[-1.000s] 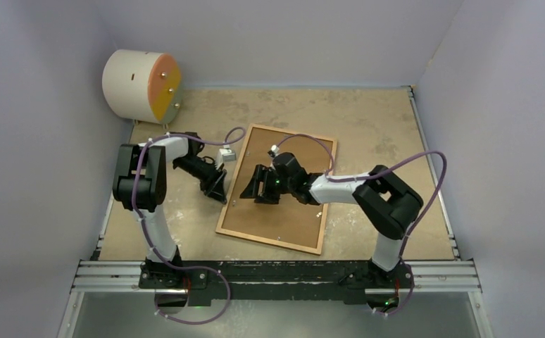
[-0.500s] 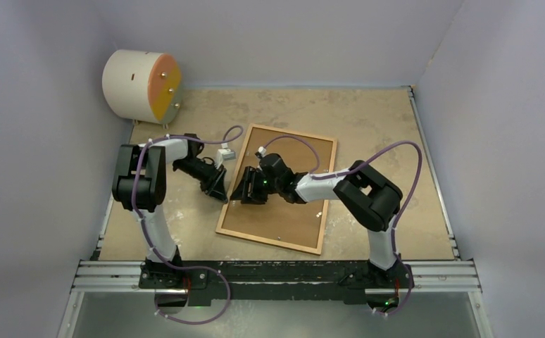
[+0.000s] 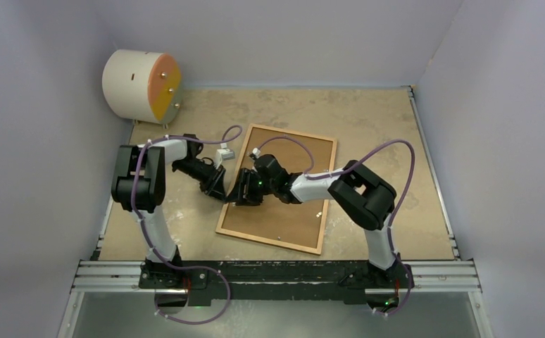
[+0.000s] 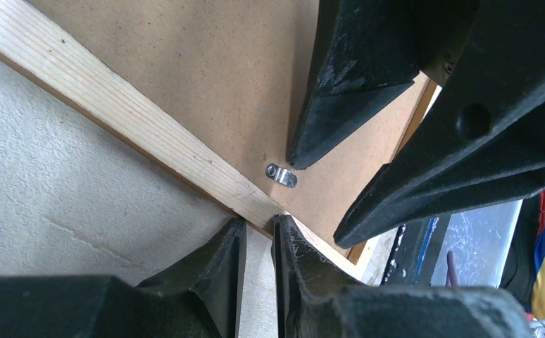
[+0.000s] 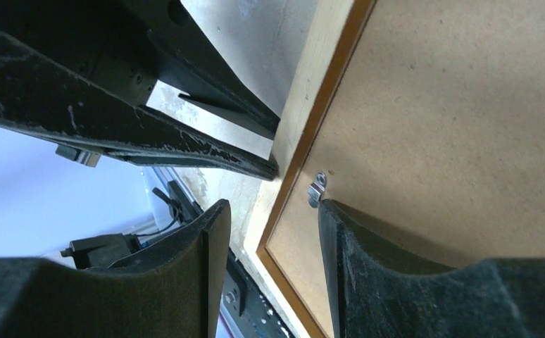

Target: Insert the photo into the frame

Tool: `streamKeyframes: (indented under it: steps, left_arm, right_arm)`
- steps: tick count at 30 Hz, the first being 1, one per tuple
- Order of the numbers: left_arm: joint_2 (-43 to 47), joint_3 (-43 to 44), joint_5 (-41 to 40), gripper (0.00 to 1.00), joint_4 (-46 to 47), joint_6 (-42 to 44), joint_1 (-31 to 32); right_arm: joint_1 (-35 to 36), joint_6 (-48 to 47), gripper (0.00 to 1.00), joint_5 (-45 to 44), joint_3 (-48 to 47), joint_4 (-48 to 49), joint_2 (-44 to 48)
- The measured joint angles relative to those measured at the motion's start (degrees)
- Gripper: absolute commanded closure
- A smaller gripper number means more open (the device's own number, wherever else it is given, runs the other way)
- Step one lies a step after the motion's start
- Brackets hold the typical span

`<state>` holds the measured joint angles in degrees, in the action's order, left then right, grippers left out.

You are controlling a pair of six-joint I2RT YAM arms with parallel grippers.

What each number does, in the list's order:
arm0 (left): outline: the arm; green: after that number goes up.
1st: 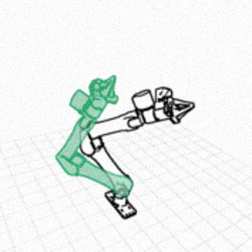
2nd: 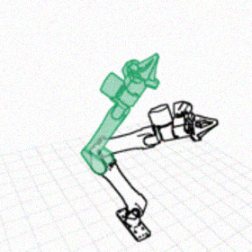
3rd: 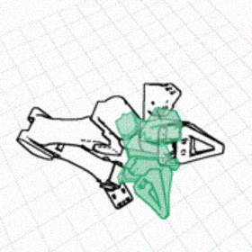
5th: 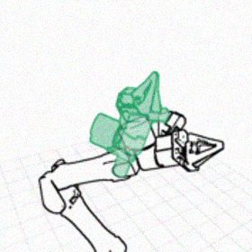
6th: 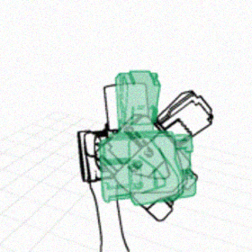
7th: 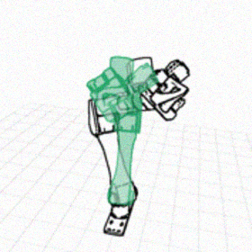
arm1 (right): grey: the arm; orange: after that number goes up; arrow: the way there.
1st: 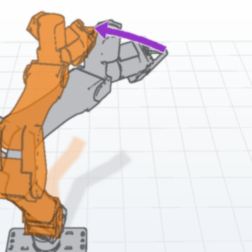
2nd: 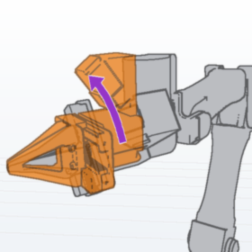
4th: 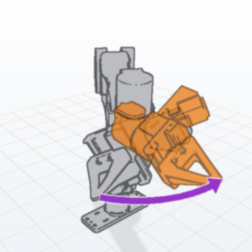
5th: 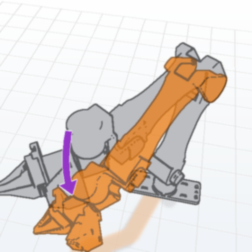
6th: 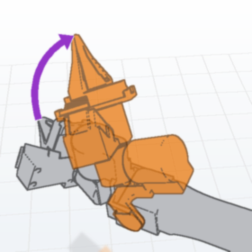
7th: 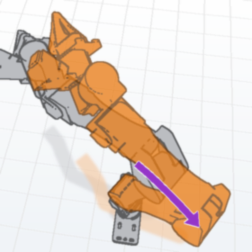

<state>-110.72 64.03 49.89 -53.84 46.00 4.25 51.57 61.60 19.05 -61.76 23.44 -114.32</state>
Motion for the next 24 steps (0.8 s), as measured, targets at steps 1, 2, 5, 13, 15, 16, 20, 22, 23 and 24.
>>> streamKeyframes:
  steps: [1, 2, 5, 13, 15, 16, 20, 22, 23, 24]
  left_arm:
    - [0.1, -0.1, 0.0, 0.79, 0.0, 0.0, 0.0]
    - [0.1, -0.1, 0.0, 0.79, 0.0, 0.0, 0.0]
    - [0.1, -0.1, 0.0, 0.80, 0.0, 0.0, 0.0]
    - [0.1, -0.1, 0.0, 0.82, 0.0, 0.0, 0.0]
    - [0.1, -0.1, 0.0, 0.82, 0.0, 0.0, 0.0]
    - [0.1, -0.1, 0.0, 0.83, 0.0, 0.0, 0.0]
    - [0.2, -0.2, 0.0, 0.83, 0.0, 0.0, 0.0]
    - [0.2, -0.2, 0.0, 0.83, 0.0, 0.1, -0.1]
    - [0.2, -0.2, 0.0, 0.83, 0.0, 0.1, -0.1]
    - [0.2, -0.2, 0.0, 0.83, 0.0, 0.1, -0.1]
  right_arm:
    - [0.1, 0.2, 0.48, 0.2, -0.4, 0.0, -0.4]
    - [0.1, 0.2, 0.48, 0.2, -0.8, 0.0, -0.6]
    - [0.2, 0.3, 0.49, 0.2, -1.2, 0.0, -0.9]
    - [0.2, 1.1, 0.50, 0.6, -1.6, 0.5, -1.6]
    - [0.2, 1.5, 0.50, 0.6, -1.6, 0.6, -1.7]
    - [0.2, 1.6, 0.51, 0.6, -1.6, 0.7, -1.7]
    - [0.2, 2.1, 0.51, 0.6, -1.6, 1.0, -2.0]
    - [0.2, 2.4, 0.52, 0.6, -1.6, 1.0, -2.0]
    - [0.2, 2.5, 0.52, 0.6, -1.6, 1.0, -2.0]
    - [0.2, 2.7, 0.52, 0.6, -1.6, 1.1, -2.0]
